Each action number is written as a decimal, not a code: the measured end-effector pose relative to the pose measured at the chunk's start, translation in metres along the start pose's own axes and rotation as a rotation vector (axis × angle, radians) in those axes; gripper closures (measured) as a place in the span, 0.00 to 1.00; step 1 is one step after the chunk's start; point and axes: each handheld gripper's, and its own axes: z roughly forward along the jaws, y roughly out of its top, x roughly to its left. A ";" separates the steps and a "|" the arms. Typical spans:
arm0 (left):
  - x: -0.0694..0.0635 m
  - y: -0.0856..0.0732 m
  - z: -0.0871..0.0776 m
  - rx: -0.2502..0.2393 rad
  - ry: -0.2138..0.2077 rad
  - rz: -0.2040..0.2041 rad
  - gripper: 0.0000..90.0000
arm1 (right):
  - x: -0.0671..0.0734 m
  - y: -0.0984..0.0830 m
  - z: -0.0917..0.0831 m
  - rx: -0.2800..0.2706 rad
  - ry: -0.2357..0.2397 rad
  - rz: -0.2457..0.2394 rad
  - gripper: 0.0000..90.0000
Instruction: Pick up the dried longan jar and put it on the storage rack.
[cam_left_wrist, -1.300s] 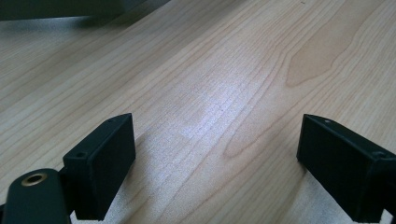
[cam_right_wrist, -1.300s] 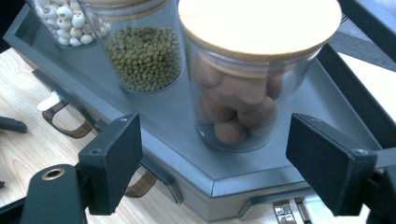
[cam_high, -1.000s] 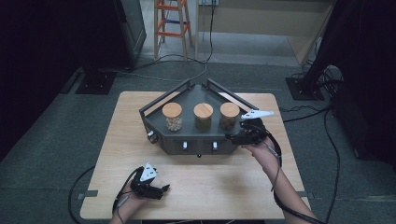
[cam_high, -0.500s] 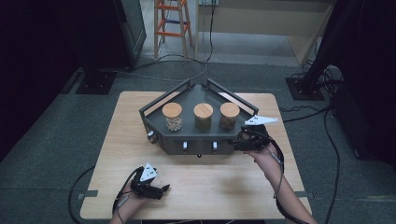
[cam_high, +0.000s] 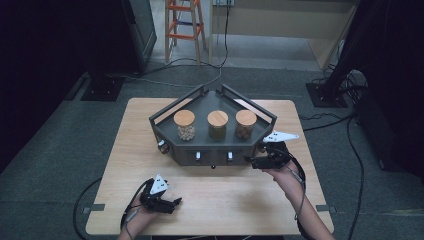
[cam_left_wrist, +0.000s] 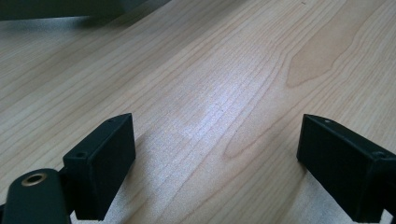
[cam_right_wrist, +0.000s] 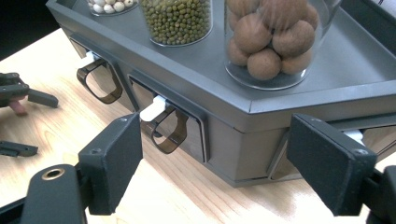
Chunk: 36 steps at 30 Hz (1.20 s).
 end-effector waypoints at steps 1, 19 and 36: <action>0.000 0.000 0.000 0.000 0.000 0.000 0.13 | 0.000 -0.001 0.000 -0.001 0.001 0.000 0.21; 0.000 0.000 0.000 0.000 0.001 -0.001 0.13 | 0.001 -0.028 0.008 -0.035 0.053 -0.044 0.21; 0.000 0.000 0.000 0.001 0.000 -0.002 0.13 | 0.006 -0.058 0.019 -0.079 0.077 -0.094 0.21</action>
